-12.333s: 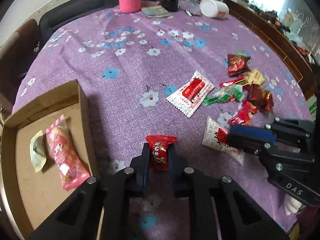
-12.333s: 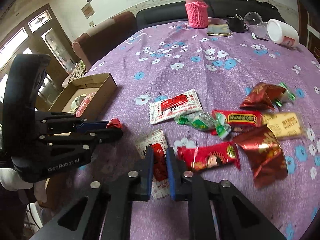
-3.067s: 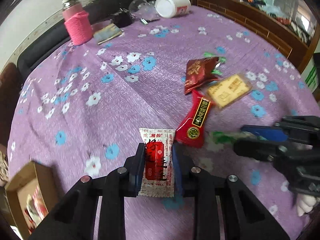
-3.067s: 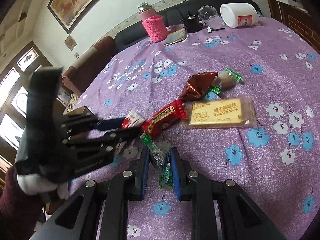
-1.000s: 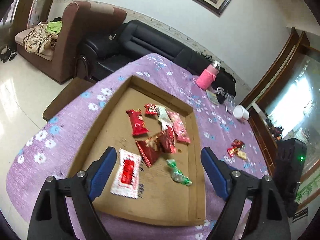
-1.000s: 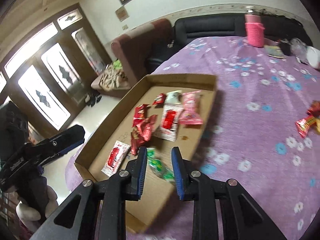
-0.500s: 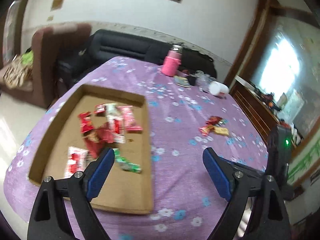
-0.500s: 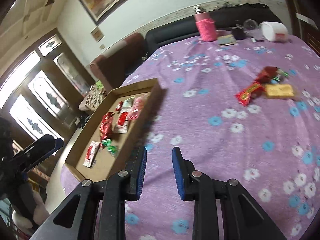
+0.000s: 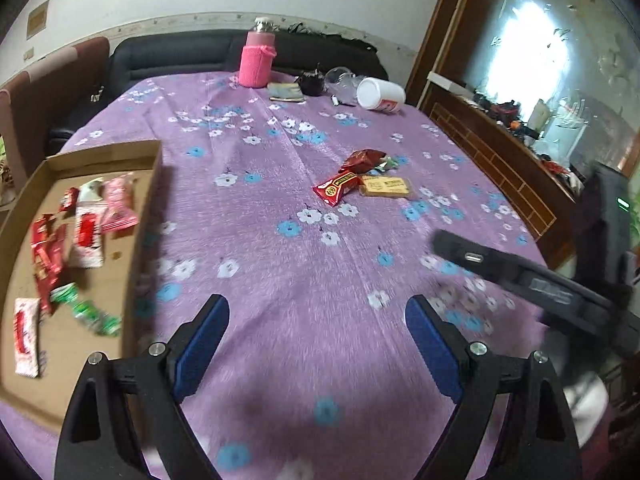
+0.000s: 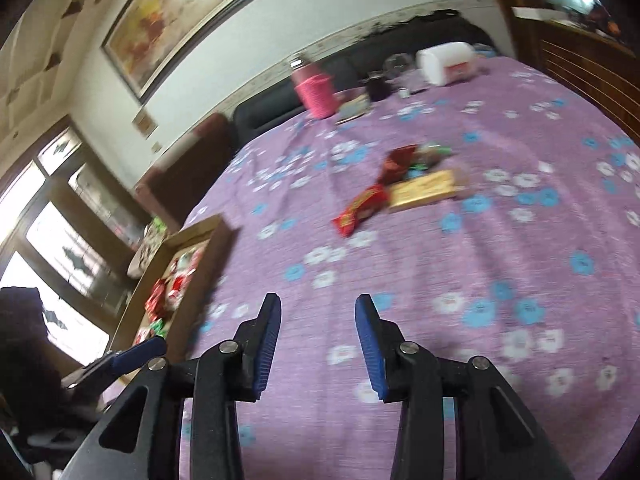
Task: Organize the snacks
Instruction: 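Move both open tools back toward the remaining snacks on the table, then grasp the red foil pack with the right tool while the left tool grasps the red candy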
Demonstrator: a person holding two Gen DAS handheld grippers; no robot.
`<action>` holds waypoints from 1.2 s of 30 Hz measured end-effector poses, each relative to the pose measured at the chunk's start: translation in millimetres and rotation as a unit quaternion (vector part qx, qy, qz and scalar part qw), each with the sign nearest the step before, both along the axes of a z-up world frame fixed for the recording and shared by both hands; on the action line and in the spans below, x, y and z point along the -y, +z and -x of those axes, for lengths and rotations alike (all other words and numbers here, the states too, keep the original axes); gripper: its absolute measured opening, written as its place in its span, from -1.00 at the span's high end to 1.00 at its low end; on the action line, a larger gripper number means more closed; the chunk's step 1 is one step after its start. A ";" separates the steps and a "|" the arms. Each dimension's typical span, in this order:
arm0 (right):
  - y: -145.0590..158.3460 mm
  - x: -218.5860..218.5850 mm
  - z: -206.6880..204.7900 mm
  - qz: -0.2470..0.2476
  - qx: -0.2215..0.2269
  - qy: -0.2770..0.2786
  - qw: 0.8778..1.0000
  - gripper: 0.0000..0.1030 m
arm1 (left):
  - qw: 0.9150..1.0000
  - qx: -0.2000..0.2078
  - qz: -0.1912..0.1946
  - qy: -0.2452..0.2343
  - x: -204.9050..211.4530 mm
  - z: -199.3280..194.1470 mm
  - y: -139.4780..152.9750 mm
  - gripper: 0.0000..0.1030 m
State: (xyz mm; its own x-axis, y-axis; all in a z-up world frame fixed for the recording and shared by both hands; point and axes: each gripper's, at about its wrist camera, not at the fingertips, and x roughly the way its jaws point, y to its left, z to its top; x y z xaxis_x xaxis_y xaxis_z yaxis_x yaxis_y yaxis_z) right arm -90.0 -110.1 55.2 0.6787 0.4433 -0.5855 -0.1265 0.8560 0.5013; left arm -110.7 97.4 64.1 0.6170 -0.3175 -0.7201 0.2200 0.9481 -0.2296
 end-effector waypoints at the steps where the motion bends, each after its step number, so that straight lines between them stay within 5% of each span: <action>1: -0.9 8.4 0.7 -0.005 -0.002 -0.010 1.000 0.19 | 1.000 -0.003 -0.004 0.002 4.1 -5.7 -4.3 -0.73; 6: -7.7 41.6 -2.4 -0.018 -0.014 -0.050 0.999 0.17 | 0.999 -0.021 -0.035 0.000 27.9 -38.1 -29.8 -0.73; 17: -15.3 51.8 -33.5 0.026 -0.035 -0.055 0.998 0.18 | 0.998 -0.039 -0.031 0.026 28.2 -68.5 -52.3 -0.73; 24: -7.9 41.4 -99.6 0.090 -0.045 -0.056 0.993 0.17 | 0.999 -0.041 -0.023 0.007 31.9 -69.9 -54.4 -0.99; 29: -2.9 28.6 -157.9 0.102 -0.054 -0.071 0.991 0.15 | 0.999 -0.041 -0.032 0.007 34.4 -69.5 -55.1 -0.99; 36: -8.2 -4.0 -218.2 0.141 -0.074 -0.040 0.986 0.14 | 0.994 -0.046 -0.101 -0.002 51.5 -71.3 -59.1 -0.99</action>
State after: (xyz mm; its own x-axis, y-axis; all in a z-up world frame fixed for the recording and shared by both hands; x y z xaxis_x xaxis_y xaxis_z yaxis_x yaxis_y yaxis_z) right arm 128.3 -106.1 47.0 0.6031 0.1966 -0.7731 0.0036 0.9685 0.2490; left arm -39.3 45.8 5.1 0.5443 -0.1632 -0.8228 0.2114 0.9759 -0.0537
